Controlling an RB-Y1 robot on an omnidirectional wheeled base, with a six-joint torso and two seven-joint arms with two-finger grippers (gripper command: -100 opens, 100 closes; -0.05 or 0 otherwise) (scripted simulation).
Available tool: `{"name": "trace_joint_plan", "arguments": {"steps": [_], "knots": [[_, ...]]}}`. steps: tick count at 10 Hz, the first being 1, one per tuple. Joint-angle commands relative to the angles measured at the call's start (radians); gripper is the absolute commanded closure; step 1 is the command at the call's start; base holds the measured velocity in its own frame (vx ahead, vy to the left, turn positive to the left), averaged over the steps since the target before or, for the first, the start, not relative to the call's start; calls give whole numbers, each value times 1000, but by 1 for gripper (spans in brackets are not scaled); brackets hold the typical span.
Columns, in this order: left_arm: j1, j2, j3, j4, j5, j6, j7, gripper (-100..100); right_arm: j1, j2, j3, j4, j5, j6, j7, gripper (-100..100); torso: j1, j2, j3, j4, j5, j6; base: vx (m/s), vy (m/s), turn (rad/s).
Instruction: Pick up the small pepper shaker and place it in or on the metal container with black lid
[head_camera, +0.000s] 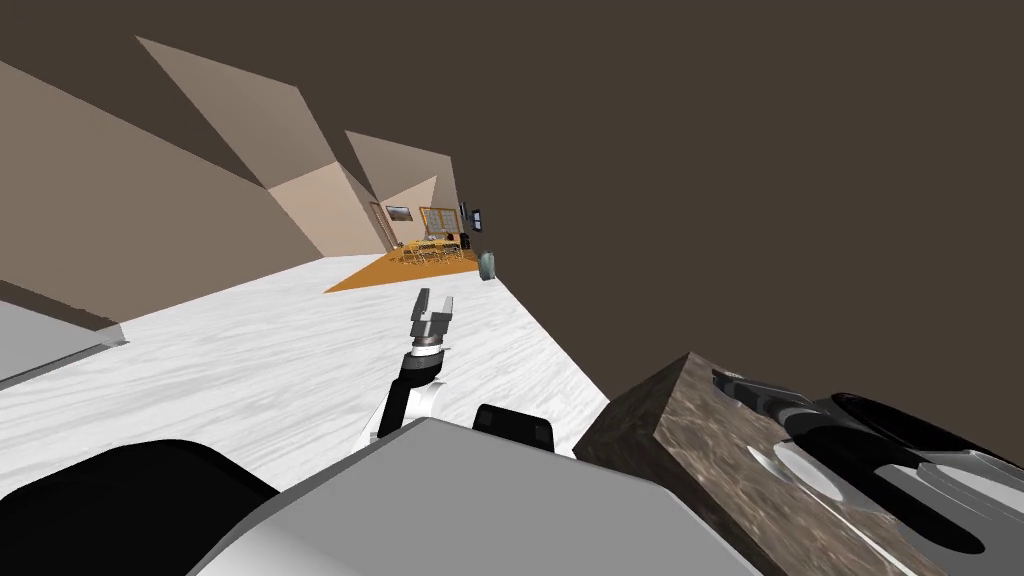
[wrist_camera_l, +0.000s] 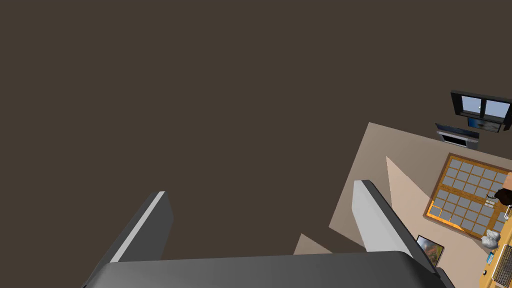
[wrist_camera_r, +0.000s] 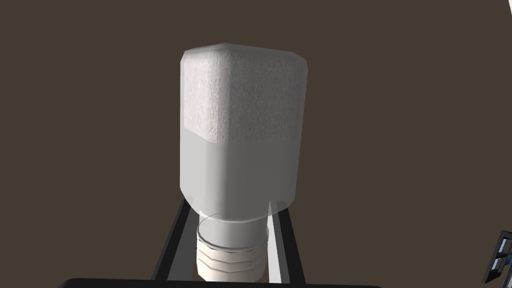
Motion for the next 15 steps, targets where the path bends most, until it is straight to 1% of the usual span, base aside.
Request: {"name": "trace_joint_plan", "arguments": {"steps": [1,2,3,4,5,6,7,8,9,10,11,12,13,14,15], "knots": [[0,0,0,0,0,0,0,0,-3,-26,13,0,-7,12,-28,100,0,0,0,0,0,0,-30,-37,129],[0,0,0,0,0,0,0,0,-6,-68,42,-3,-24,36,-69,100,0,0,0,0,0,1,-45,-41,174],[0,0,0,0,0,0,0,0,-6,-73,42,-3,-24,36,-74,100,-1,0,0,0,-1,0,-44,-37,108],[0,0,0,0,0,0,0,0,-8,-116,73,-6,-41,61,-113,100,-1,1,1,0,-1,1,-44,-45,195],[0,0,0,0,0,0,0,0,-8,-121,73,-6,-41,61,-122,100,-1,1,1,0,-1,0,-41,-40,123],[0,0,0,0,0,0,0,0,-10,-163,104,-8,-58,86,-160,100,-1,1,1,1,-1,1,-56,-36,203],[0,0,0,0,0,0,0,0,-10,-170,104,-8,-58,86,-171,100,-1,1,1,1,-2,0,-53,-29,99],[0,0,0,0,0,0,0,0,-11,-212,137,-9,-77,110,-208,100,-1,2,1,1,-2,2,-64,-45,138],[0,0,0,0,0,0,0,0,-11,-220,137,-9,-77,110,-222,100,-2,3,2,1,-2,2,-55,-47,109],[0,0,0,0,0,0,0,0,-12,-260,171,-9,-95,134,-257,100,-2,3,2,1,-2,3,-66,-51,171],[0,0,0,0,0,0,0,0,-12,-269,171,-9,-95,134,-274,100,-3,3,2,1,-2,2,-61,-36,136],[0,0,0,0,0,0,0,0,-13,-309,205,-9,-114,157,-309,100,-2,3,2,1,-2,3,-78,-41,208],[0,0,0,0,0,0,0,0,-13,-319,205,-9,-114,157,-326,100,-2,3,2,1,-2,2,-67,-49,93],[0,0,0,0,0,0,0,0,-13,-358,240,-6,-133,180,-360,100,-3,3,2,1,-2,4,-82,-75,187],[0,0,0,0,0,0,0,0,-13,-367,240,-6,-133,180,-378,100,-4,4,3,1,-2,3,-74,-53,111]]}}
